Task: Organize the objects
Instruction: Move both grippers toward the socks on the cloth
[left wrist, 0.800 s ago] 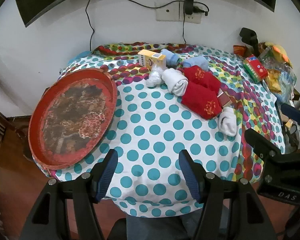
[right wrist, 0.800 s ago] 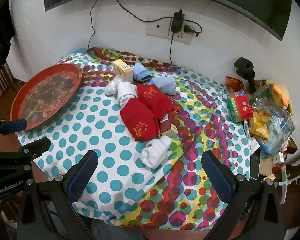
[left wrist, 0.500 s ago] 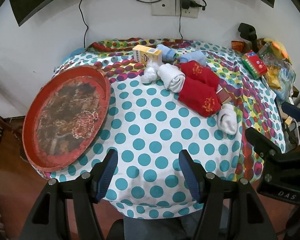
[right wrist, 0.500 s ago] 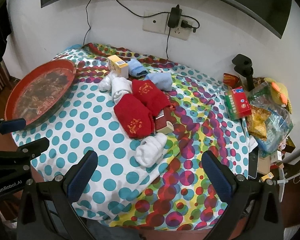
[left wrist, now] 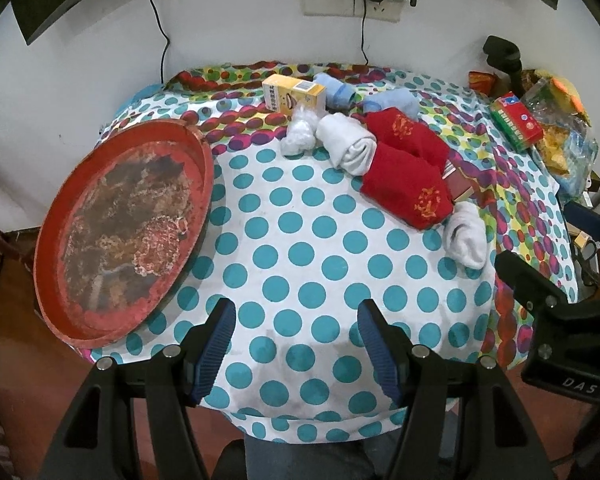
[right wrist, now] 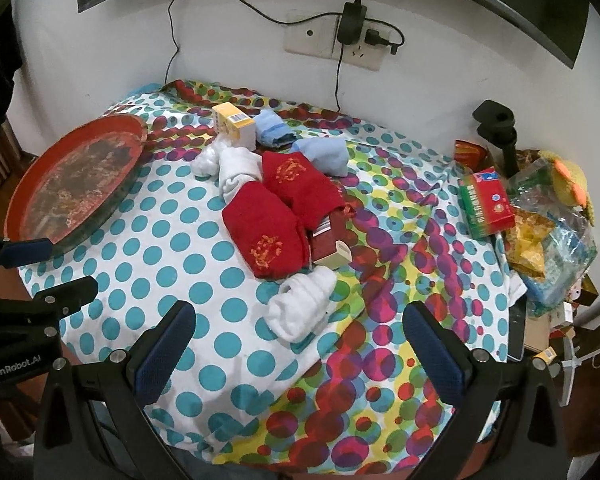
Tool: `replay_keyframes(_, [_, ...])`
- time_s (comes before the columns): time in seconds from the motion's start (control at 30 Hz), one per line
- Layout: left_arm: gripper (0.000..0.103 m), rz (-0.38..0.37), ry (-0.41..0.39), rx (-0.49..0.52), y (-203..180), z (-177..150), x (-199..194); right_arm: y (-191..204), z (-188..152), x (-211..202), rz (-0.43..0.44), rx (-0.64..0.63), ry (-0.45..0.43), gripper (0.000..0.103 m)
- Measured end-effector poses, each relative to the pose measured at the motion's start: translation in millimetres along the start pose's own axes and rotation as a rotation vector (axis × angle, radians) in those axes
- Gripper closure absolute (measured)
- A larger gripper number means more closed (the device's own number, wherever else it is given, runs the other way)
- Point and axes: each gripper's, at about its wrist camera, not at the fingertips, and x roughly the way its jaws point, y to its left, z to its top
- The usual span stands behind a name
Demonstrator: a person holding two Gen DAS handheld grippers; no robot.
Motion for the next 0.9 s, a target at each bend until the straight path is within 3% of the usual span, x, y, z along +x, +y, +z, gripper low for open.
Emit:
replay_keyframes(0.4, [0.038,0.010,0.051,0.019,-5,9,28,-16,-2,28,0.074,0.048,0.017,0.000])
replay_keyframes(0.9, [0.038,-0.051,0.045,0.050,-1,20,60,-22,-8,55,0.124,-0.052,-0.028,0.001])
